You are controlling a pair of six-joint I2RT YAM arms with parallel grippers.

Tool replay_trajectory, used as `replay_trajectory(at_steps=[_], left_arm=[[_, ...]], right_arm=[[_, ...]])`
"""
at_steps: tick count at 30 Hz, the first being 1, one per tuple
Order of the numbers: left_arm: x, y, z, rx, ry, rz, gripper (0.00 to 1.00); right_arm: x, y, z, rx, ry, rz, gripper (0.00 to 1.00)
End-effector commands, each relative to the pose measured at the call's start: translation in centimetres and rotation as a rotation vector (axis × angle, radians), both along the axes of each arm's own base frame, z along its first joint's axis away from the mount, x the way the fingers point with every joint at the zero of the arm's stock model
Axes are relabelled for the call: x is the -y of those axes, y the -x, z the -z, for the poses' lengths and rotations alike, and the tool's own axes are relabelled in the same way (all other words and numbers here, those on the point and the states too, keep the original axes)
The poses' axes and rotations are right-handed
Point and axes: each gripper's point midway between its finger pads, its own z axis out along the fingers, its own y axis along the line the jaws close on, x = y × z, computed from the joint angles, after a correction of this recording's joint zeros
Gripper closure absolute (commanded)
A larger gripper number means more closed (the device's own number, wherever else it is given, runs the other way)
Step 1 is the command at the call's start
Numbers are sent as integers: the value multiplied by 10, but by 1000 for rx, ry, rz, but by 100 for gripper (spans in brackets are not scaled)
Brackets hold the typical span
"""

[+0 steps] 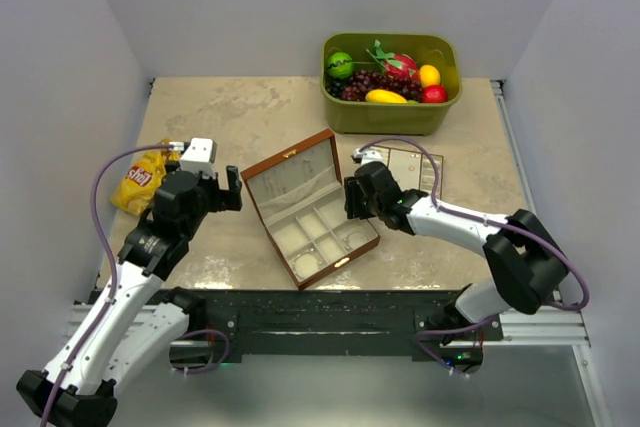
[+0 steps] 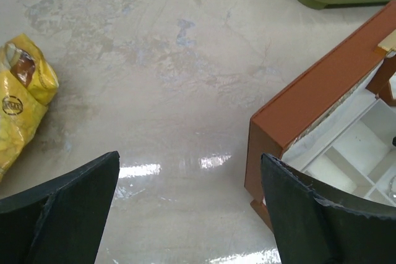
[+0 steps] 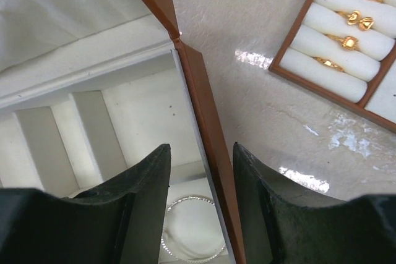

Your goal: Organize the mixed jewelry

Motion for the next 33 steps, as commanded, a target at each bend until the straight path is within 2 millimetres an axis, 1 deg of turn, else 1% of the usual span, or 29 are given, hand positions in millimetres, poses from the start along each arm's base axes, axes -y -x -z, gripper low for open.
replay_trajectory(at_steps=[1, 3, 4, 5, 6, 7, 8, 13, 14, 15, 19, 20, 21, 22, 30, 33], left_arm=[[3, 8, 7, -20, 73, -10, 0], [-5, 10, 1, -5, 89, -60, 0], [-13, 11, 0, 3, 77, -98, 0], [-16, 12, -3, 16, 80, -114, 1], [-18, 13, -1, 17, 78, -125, 0], [-21, 13, -3, 25, 80, -140, 1], [-23, 14, -6, 33, 83, -153, 0], [-38, 18, -12, 61, 89, -230, 0], [-40, 20, -15, 76, 95, -239, 0], [-41, 21, -17, 85, 99, -245, 0], [-42, 22, -20, 104, 109, -246, 0], [-42, 22, -19, 102, 107, -247, 0], [-41, 21, -18, 98, 106, -243, 0], [-41, 21, -17, 91, 99, -240, 0], [-34, 16, -12, 65, 89, -206, 0], [-33, 16, -11, 62, 89, -202, 0]], right_arm=[[-10, -10, -8, 37, -18, -35, 53], [-6, -7, -2, 34, -6, -36, 55], [-4, -5, 2, 29, -2, -36, 57], [-1, -3, 5, 25, 3, -33, 59], [-2, -3, 5, 30, -1, -33, 61], [0, -3, 6, 31, 5, -27, 68], [1, -3, 6, 31, 4, -22, 70], [1, -4, 5, 34, -9, -2, 79], [1, -4, 6, 30, -15, 6, 84], [0, -5, 5, 33, -23, 10, 86], [-2, -8, 7, 21, -42, 45, 91], [-3, -8, 8, 12, -51, 60, 92], [-6, -13, 4, 35, -70, 65, 92], [-7, -13, 5, 33, -76, 75, 92], [0, -25, 0, 54, -108, 208, 97], [0, -29, -5, 67, -127, 241, 98]])
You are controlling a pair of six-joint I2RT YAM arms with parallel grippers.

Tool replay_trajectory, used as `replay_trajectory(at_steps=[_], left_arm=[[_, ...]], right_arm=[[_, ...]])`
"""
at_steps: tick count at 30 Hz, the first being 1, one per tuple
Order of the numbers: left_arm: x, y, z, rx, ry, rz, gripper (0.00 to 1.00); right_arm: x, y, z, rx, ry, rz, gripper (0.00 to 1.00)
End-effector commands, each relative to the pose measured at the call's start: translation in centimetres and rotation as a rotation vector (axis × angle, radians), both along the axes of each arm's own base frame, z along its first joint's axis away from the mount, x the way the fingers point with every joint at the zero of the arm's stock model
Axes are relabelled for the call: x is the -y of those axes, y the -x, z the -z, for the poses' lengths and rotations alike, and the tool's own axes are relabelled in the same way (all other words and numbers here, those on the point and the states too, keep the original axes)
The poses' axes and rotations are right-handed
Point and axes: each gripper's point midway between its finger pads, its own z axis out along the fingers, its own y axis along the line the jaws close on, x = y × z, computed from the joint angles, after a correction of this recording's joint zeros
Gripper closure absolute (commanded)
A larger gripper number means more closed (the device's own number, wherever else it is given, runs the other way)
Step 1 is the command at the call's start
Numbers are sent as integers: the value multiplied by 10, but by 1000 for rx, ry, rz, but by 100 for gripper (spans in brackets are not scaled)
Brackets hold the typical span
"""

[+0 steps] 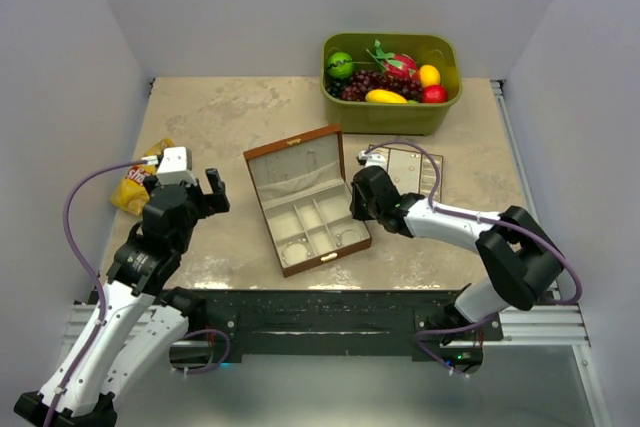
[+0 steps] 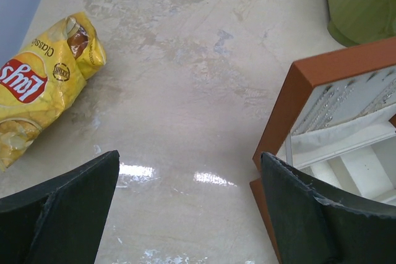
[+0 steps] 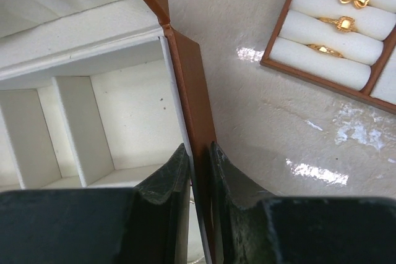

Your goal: Organize the mixed jewelry

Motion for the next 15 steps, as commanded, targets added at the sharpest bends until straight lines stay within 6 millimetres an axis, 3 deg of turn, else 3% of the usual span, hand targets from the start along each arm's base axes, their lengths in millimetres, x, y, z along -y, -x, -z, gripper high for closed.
replay_trajectory(at_steps=[1, 7, 15], left_arm=[[1, -3, -7, 25, 15, -1, 0], [3, -2, -8, 31, 19, 12, 0], [4, -3, -6, 21, 16, 18, 0]], right_arm=[[-2, -31, -25, 98, -93, 168, 98], [-1, -46, -35, 133, -61, 209, 98], [-8, -60, -30, 116, -29, 217, 95]])
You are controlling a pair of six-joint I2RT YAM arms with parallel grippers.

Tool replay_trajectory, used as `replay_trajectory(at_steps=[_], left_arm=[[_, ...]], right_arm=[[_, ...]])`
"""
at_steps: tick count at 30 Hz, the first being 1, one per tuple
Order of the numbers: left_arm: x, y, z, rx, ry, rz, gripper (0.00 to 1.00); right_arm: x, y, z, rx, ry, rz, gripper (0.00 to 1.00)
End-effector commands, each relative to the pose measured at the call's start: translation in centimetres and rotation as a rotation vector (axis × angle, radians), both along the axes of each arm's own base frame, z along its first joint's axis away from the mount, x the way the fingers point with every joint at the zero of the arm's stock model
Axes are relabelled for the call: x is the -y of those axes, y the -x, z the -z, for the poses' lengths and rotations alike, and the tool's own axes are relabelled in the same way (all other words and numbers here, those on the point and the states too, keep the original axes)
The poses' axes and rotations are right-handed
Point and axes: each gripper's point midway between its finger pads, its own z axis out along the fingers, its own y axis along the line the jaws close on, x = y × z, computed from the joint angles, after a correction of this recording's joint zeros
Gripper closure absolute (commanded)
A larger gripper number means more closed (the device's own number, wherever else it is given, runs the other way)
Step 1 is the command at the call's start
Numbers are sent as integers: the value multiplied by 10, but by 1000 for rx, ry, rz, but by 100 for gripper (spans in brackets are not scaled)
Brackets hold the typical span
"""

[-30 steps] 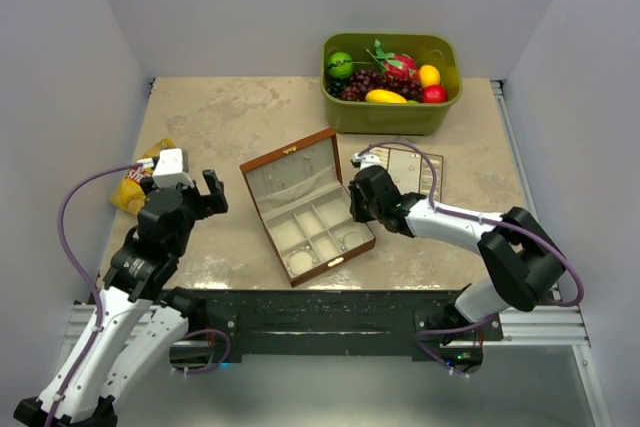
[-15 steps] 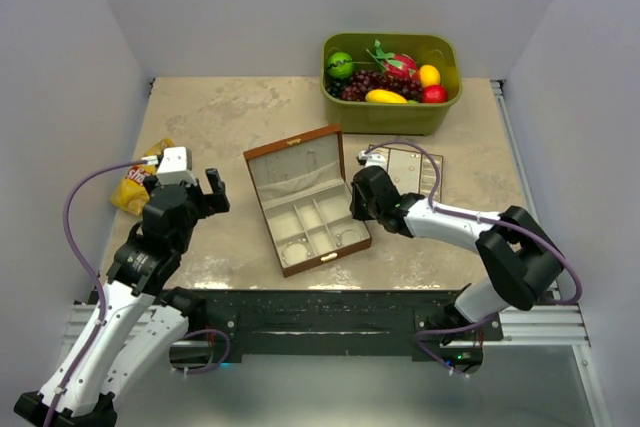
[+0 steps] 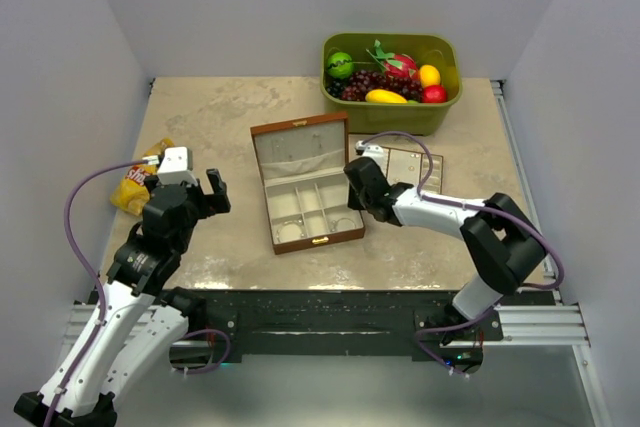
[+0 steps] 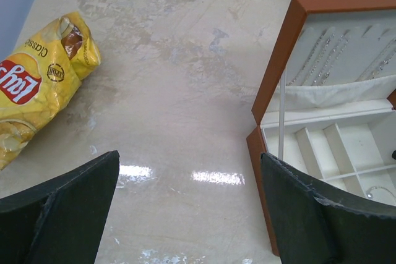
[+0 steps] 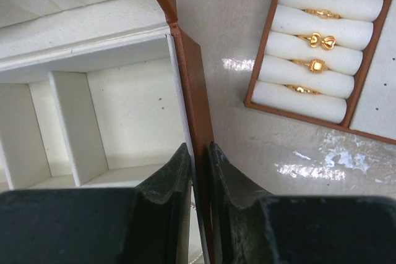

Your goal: Organize the mixed jewelry

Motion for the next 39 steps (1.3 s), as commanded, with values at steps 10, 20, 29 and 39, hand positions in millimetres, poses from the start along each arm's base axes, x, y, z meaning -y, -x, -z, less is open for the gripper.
replay_trajectory(at_steps=[10, 20, 29, 39], left_arm=[[2, -4, -5, 17, 7, 8, 1], [5, -2, -7, 32, 17, 26, 0], [16, -4, -4, 25, 27, 84, 0], [20, -13, 11, -35, 5, 86, 1]], right_arm=[[-9, -26, -55, 142, -109, 58, 57], [0, -5, -93, 153, -179, 58, 41], [26, 3, -149, 282, -199, 98, 26], [57, 22, -120, 204, -86, 159, 20]])
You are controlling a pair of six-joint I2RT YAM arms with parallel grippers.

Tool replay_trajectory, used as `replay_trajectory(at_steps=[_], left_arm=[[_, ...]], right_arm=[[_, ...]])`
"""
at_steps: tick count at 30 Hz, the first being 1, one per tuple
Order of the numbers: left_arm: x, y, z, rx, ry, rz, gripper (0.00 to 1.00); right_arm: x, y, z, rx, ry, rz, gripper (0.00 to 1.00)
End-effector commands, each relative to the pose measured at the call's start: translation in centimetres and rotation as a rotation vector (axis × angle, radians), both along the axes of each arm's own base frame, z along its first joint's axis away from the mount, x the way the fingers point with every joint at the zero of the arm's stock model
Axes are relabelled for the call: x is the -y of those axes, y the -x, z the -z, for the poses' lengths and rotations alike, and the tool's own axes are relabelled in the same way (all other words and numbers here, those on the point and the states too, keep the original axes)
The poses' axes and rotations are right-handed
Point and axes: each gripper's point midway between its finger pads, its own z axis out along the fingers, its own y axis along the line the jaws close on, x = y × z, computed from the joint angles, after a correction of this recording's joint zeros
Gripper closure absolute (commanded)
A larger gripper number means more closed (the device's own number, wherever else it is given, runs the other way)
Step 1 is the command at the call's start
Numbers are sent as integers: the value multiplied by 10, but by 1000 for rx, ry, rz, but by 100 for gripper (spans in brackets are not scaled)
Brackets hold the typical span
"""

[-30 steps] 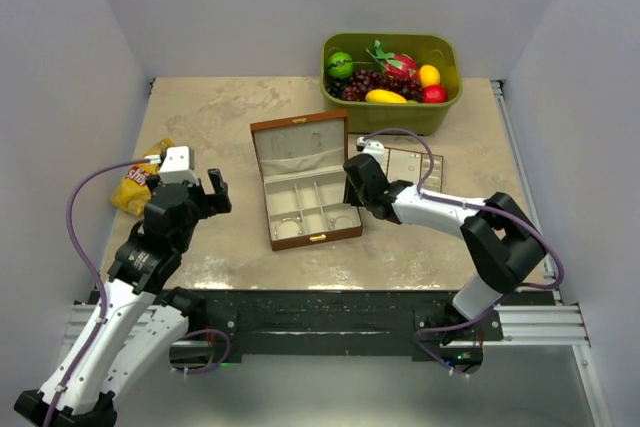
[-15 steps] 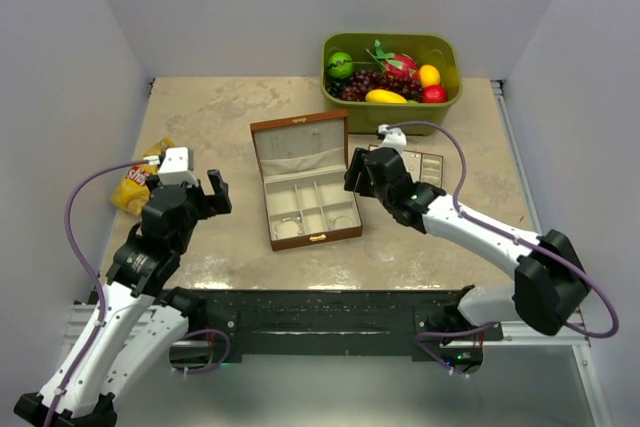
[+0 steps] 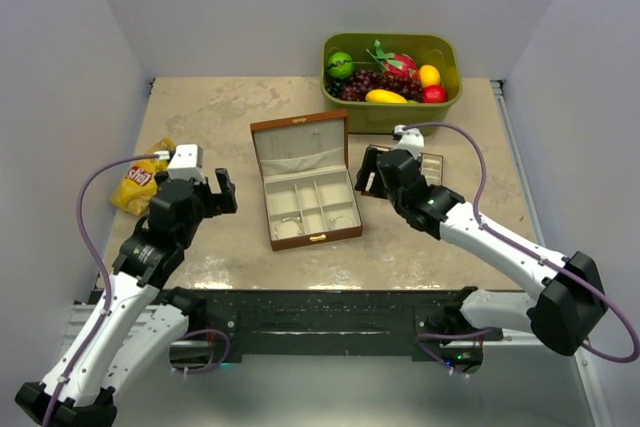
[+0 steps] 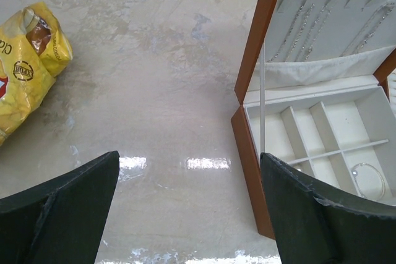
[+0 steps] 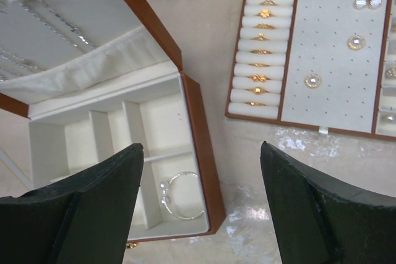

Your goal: Organize the mixed jewelry

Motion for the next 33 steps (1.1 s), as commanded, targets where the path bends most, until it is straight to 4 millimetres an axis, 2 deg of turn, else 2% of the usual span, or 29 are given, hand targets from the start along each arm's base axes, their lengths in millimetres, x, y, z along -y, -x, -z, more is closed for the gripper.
replay_trajectory(at_steps=[1, 6, 7, 8, 9, 11, 13, 19, 23, 29, 33], left_arm=[[11, -9, 1, 6, 4, 48, 0], [19, -12, 10, -26, -2, 91, 0], [19, -12, 10, -25, -2, 91, 0], [18, -11, 9, -21, -3, 89, 0], [17, -11, 10, -23, -6, 85, 1], [15, -10, 10, -20, -11, 75, 0], [14, -11, 8, -17, -14, 72, 0], [13, -14, 12, -32, -27, 65, 0], [14, -14, 12, -36, -28, 69, 0], [14, -14, 11, -31, -26, 70, 0], [17, -15, 12, -32, -23, 84, 0]], right_arm=[[22, 12, 7, -22, 53, 40, 20], [32, 18, 7, -46, 121, 21, 19], [36, 25, 12, -86, 149, 17, 18], [31, 25, 4, -90, 143, -6, 18], [33, 31, 11, -133, 180, -27, 17], [35, 32, 2, -150, 194, -27, 16], [35, 35, 2, -169, 206, -38, 16], [30, 34, -7, -146, 175, -59, 14], [32, 37, -5, -142, 181, -70, 13], [52, 44, 3, -141, 199, 8, 10], [71, 50, -4, -116, 171, 96, 9]])
